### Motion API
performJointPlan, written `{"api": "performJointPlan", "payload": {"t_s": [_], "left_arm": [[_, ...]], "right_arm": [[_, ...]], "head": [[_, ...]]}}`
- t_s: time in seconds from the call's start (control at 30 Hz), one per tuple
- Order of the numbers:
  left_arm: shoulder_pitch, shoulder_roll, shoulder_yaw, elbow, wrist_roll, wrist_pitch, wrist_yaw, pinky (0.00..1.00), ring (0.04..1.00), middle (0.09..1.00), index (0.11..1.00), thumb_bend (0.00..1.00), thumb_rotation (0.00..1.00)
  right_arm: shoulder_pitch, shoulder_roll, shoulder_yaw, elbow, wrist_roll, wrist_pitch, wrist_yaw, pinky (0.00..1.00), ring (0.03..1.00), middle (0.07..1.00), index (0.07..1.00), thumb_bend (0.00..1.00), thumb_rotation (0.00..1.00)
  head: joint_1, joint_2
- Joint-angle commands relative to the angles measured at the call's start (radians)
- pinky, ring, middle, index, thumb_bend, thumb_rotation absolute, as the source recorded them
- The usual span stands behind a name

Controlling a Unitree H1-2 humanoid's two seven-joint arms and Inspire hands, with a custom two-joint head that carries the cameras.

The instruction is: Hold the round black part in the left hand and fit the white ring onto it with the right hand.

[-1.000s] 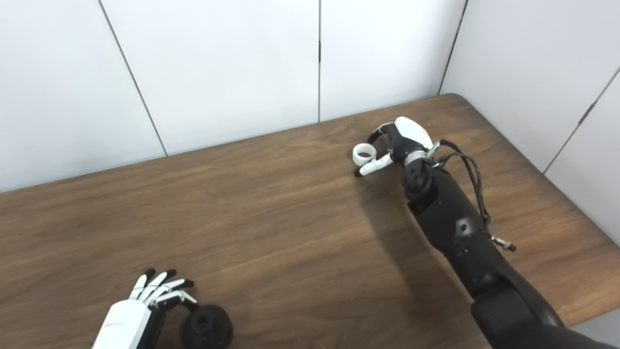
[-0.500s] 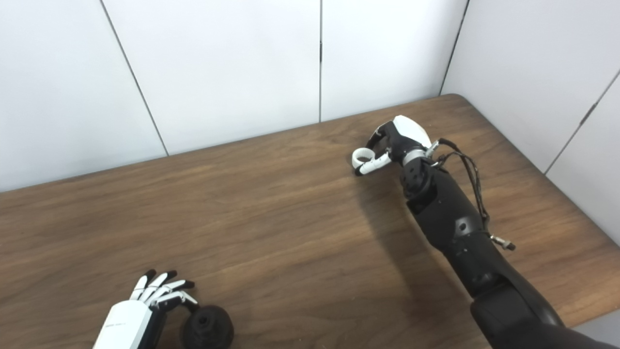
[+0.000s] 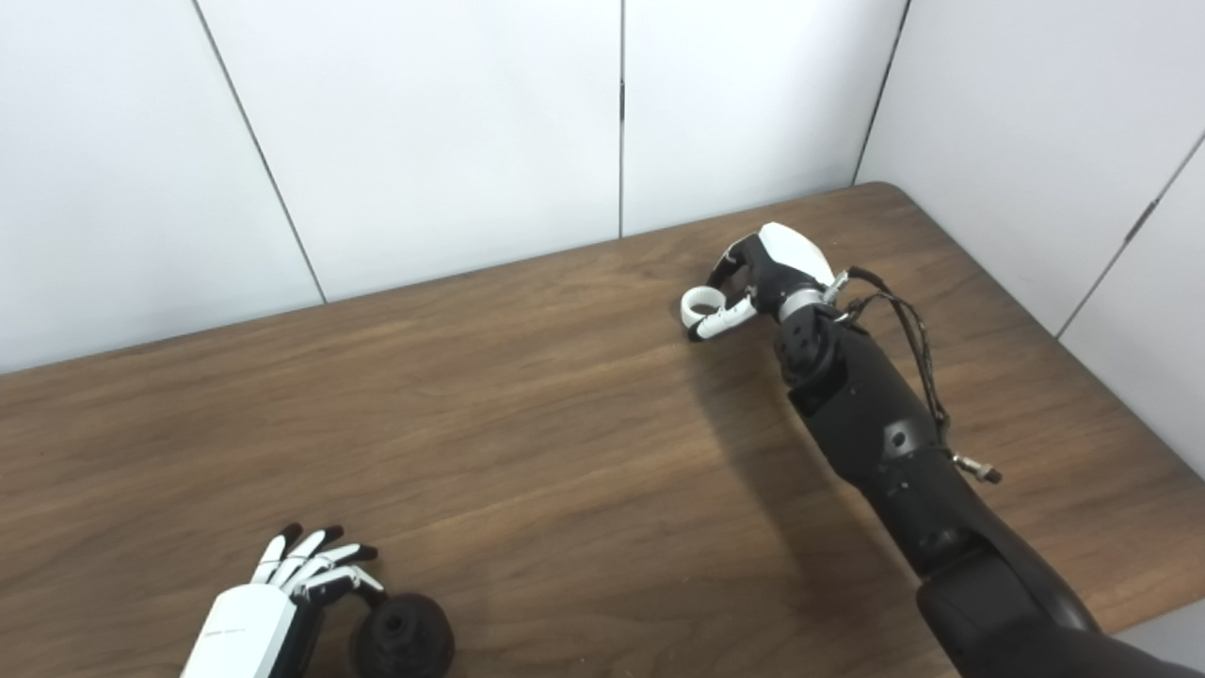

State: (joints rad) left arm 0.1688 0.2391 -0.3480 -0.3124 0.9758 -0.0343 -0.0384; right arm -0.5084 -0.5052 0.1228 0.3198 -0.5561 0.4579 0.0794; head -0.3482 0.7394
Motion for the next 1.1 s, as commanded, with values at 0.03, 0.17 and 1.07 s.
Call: {"api": "performJointPlan", "payload": {"t_s": [0.03, 0.17, 1.07], "left_arm": [[0.013, 0.002, -0.005, -0.012, 0.015, -0.005, -0.002, 1.00, 0.909, 0.790, 0.484, 0.52, 0.05], [0.012, -0.003, -0.008, -0.009, 0.024, -0.002, -0.003, 1.00, 0.909, 0.790, 0.484, 0.52, 0.05], [0.005, -0.071, -0.058, 0.000, 0.092, 0.038, 0.004, 1.00, 0.914, 0.792, 0.484, 0.52, 0.05]], "right_arm": [[-0.003, -0.031, -0.005, -0.062, 0.006, -0.027, 0.003, 1.00, 0.902, 0.775, 0.485, 0.52, 0.13], [0.021, -0.038, 0.004, -0.132, 0.004, -0.026, 0.029, 0.99, 0.910, 0.790, 0.485, 0.52, 0.13], [0.172, 0.060, 0.066, -0.795, -0.142, 0.012, 0.499, 1.00, 0.927, 0.822, 0.484, 0.52, 0.13]], "head": [[0.008, 0.002], [0.020, 0.001], [0.254, 0.059]]}}
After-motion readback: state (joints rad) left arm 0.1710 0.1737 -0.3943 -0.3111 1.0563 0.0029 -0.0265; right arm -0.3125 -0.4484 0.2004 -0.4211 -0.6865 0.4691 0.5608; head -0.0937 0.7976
